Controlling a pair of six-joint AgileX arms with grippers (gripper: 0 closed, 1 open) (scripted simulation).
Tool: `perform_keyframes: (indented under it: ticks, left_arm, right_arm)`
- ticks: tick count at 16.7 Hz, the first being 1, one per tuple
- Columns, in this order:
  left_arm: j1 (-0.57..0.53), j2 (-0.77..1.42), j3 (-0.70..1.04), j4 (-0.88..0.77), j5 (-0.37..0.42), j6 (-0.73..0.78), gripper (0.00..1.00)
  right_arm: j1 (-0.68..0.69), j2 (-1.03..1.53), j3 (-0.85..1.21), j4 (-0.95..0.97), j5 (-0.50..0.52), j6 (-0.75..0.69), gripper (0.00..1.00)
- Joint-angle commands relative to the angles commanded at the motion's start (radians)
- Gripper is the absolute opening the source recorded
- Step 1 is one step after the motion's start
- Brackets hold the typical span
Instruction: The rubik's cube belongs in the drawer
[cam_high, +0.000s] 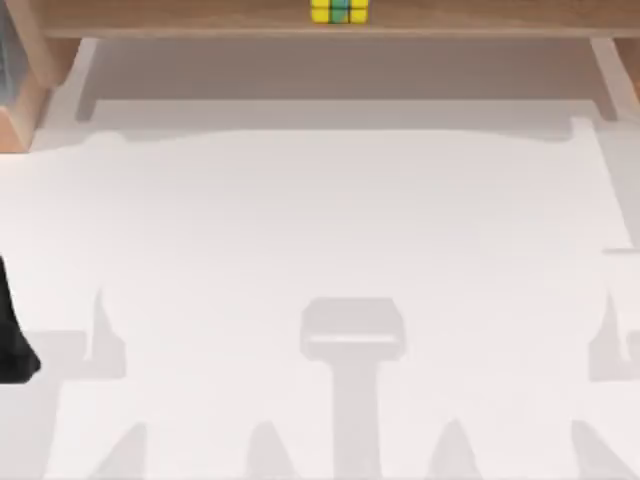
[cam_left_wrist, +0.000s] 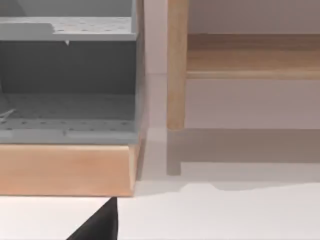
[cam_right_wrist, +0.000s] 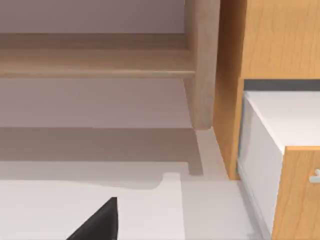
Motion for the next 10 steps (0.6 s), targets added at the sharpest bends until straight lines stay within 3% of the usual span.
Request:
perform_keyframes:
  ticks: [5, 10]
  left_arm:
    - [0.000, 0.000, 0.000, 0.000, 0.000, 0.000, 1.00]
    - [0.000, 0.000, 0.000, 0.000, 0.000, 0.000, 1.00]
  right_arm:
    - [0.025, 0.062, 0.053, 0.031, 0.027, 0.000, 1.00]
    - [0.137, 0.376, 0.288, 0.166, 0.146, -0.002, 1.00]
